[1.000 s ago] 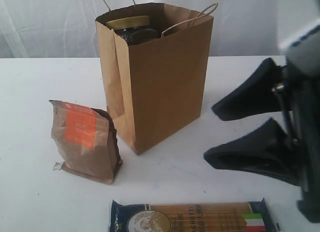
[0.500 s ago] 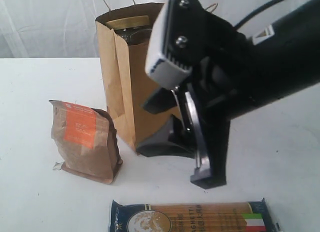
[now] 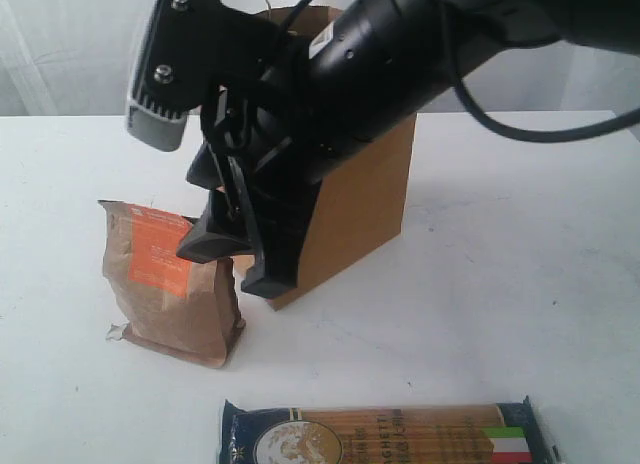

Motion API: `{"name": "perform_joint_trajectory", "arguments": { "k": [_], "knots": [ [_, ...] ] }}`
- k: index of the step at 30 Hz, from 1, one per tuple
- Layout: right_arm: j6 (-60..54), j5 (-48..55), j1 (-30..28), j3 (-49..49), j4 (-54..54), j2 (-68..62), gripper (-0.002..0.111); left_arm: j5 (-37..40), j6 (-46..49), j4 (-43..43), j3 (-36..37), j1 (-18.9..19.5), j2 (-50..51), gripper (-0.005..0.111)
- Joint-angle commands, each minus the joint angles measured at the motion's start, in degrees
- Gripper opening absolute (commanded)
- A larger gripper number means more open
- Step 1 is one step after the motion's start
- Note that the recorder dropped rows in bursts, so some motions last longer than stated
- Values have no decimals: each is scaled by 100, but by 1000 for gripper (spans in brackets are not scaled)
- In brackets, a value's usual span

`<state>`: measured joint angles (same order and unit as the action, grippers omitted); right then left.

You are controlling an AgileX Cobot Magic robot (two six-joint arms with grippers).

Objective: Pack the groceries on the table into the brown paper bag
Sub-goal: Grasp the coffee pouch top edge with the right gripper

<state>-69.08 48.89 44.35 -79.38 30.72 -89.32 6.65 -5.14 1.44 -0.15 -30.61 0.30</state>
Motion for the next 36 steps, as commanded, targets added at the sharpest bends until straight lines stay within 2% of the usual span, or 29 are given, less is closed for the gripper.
{"name": "perform_joint_trajectory", "arguments": {
  "k": [1,6,11,14,17,20,26,28,30,34,35,36],
  "knots": [
    [-41,9,205,-364,-98,-422,57,5,0,29,15,26,-30,0],
    [-1,-108,250,-808,-173,-1007,57,5,0,29,15,26,-30,0],
    [513,-295,250,-1249,-834,-1644,57,5,0,29,15,26,-30,0],
    [513,-480,250,-1454,-843,-1926,57,5,0,29,15,26,-30,0],
    [981,-692,240,-1691,-1084,-2212,57,5,0,29,15,26,-30,0],
    [1439,-646,240,-1883,-1382,-2452,57,5,0,29,15,26,-30,0],
    [1540,-523,240,-1937,-1392,-2761,55,5,0,29,15,26,-30,0],
    [1540,-509,240,-1937,-1392,-2787,50,5,0,29,15,26,-30,0],
    [1540,-464,240,-1937,-1380,-2799,40,5,0,29,15,26,-30,0],
    [1812,-276,240,-1937,-1257,-2774,5,5,0,29,15,26,-30,0],
    [1954,-217,240,-1937,-1267,-2733,0,5,0,29,15,26,-30,0],
    [2071,-162,240,-1937,-1281,-2722,0,5,0,29,15,26,-30,0]
  ]
}}
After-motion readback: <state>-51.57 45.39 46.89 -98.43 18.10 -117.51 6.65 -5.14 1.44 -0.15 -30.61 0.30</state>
